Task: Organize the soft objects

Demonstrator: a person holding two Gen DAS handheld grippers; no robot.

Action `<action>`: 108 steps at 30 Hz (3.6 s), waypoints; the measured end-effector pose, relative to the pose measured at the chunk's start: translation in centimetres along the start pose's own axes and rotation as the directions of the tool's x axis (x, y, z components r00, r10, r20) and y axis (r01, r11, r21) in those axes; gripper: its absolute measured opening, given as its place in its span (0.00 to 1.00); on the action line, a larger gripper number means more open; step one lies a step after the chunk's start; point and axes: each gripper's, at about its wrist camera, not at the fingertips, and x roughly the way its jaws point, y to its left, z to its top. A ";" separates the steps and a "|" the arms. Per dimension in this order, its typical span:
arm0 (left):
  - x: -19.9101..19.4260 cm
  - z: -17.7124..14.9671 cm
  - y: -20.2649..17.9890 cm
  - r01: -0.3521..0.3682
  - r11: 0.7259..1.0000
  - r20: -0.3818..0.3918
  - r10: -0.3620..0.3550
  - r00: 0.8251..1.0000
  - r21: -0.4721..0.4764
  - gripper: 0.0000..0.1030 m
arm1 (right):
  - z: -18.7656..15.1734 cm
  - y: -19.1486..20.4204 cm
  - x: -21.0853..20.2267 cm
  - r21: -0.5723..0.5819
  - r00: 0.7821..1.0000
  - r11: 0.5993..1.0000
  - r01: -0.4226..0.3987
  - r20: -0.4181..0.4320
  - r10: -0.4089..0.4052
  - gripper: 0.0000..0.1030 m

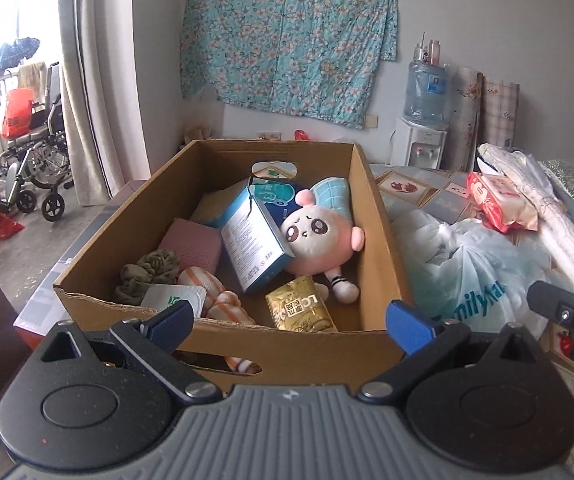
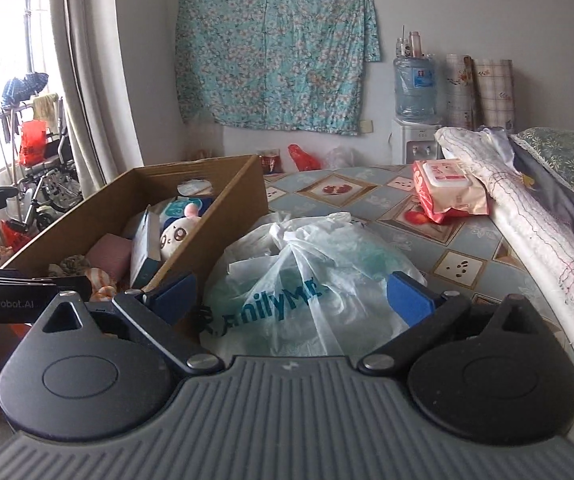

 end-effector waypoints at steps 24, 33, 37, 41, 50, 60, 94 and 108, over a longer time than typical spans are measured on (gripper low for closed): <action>-0.3 -0.5 1.1 0.027 1.000 0.016 -0.027 1.000 -0.001 1.00 | 0.2 -0.1 0.8 0.100 0.998 0.995 -0.026 -0.063 0.032 0.99; 0.4 -1.5 1.8 -0.001 1.000 -0.069 0.000 0.998 -0.016 1.00 | -0.5 3.1 2.2 0.032 0.984 0.994 -0.103 -0.140 0.106 0.99; 0.4 -1.8 1.7 0.000 1.000 -0.076 0.000 0.997 0.000 1.00 | -0.6 4.0 2.5 0.005 0.983 0.994 -0.111 -0.149 0.111 0.99; 0.4 -1.8 1.7 -0.003 1.000 -0.079 0.003 0.997 0.000 1.00 | -0.7 4.5 2.8 -0.024 0.983 0.995 -0.095 -0.161 0.090 0.99; 0.7 -1.9 1.9 -0.017 1.000 -0.098 0.017 0.995 0.002 1.00 | -0.8 4.8 3.1 -0.046 0.982 0.995 -0.085 -0.175 0.075 0.99; 0.9 -1.9 2.0 -0.028 1.000 -0.108 0.028 0.994 0.002 0.99 | -0.8 4.9 3.5 -0.047 0.980 0.995 -0.083 -0.187 0.072 0.99; 1.4 -2.4 2.9 -0.040 0.999 -0.132 0.036 0.991 -0.023 0.99 | -0.7 5.9 4.5 -0.091 0.974 0.993 -0.081 -0.219 0.060 0.99; 1.4 -2.4 3.0 -0.041 0.999 -0.132 0.038 0.991 -0.023 0.99 | -0.6 6.0 4.5 -0.091 0.974 0.993 -0.081 -0.219 0.060 0.99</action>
